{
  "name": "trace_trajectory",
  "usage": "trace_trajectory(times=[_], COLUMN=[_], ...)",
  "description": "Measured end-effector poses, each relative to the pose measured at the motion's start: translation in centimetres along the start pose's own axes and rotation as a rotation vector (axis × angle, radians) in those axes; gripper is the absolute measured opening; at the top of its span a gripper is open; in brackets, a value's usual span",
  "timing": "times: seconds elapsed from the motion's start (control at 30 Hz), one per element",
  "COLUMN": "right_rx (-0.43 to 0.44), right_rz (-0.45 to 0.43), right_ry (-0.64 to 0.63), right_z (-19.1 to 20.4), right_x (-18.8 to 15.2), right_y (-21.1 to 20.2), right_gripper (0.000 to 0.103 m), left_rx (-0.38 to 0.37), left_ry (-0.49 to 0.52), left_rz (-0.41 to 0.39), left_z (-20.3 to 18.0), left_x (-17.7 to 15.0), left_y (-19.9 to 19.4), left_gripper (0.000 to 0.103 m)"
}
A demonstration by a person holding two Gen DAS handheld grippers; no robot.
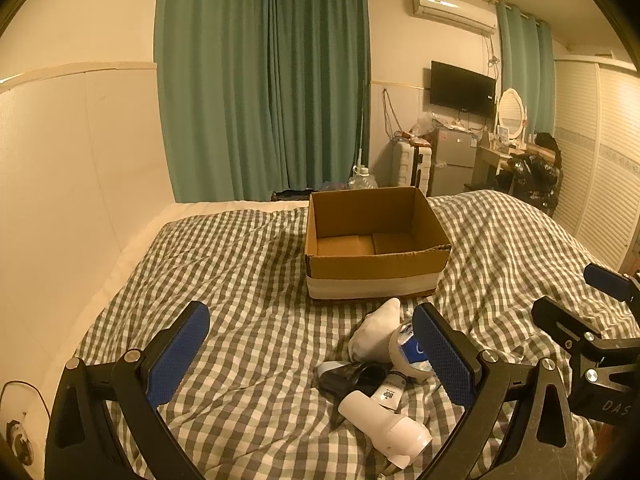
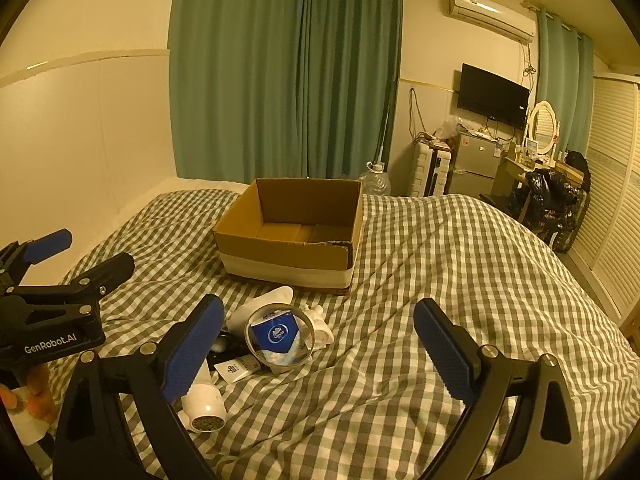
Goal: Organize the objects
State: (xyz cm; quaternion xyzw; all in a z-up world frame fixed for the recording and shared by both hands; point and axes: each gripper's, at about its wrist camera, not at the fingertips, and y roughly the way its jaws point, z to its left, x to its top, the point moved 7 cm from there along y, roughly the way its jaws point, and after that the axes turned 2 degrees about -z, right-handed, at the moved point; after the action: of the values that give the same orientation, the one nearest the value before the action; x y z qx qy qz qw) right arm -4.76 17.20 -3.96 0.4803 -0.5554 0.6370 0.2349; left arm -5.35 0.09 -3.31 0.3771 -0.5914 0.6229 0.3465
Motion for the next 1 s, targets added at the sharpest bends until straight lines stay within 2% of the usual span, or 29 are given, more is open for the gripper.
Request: trace_trajectory(times=[0.37,0.43,0.67,0.8,1.0], right_rx=[-0.006,-0.031,-0.026,-0.034,-0.040], right_rz=[0.012,0.021,0.036,0.053,0.086], right_ry=[-0.004,-0.017,-0.018,-0.015,0.012], right_z=[-0.8,-1.1,-1.8,-2.3,-3.4], right_x=[-0.3,-0.4,-1.1,-1.8,-3.0], right_y=[-0.3,-0.1,0.4,1.2,2.7], right_gripper=[0.097,0.098,0.101,0.101,0.101], left_rx=[-0.015,-0.014,-0.006,0.075,-0.031], left_ry=[-0.002,0.000,0.036,0.078,-0.015], left_rz=[0.032,0.050,0.130,0.212,0.382], left_z=[-1.0,-1.1,-2.1,-2.2,-2.9], left_x=[-0.8,-1.1,-3.3,-5.2,-9.5], left_y=[0.2,0.5,2.2,4.2,7.8], left_gripper=[0.103,0.103,0.103,0.103,0.103])
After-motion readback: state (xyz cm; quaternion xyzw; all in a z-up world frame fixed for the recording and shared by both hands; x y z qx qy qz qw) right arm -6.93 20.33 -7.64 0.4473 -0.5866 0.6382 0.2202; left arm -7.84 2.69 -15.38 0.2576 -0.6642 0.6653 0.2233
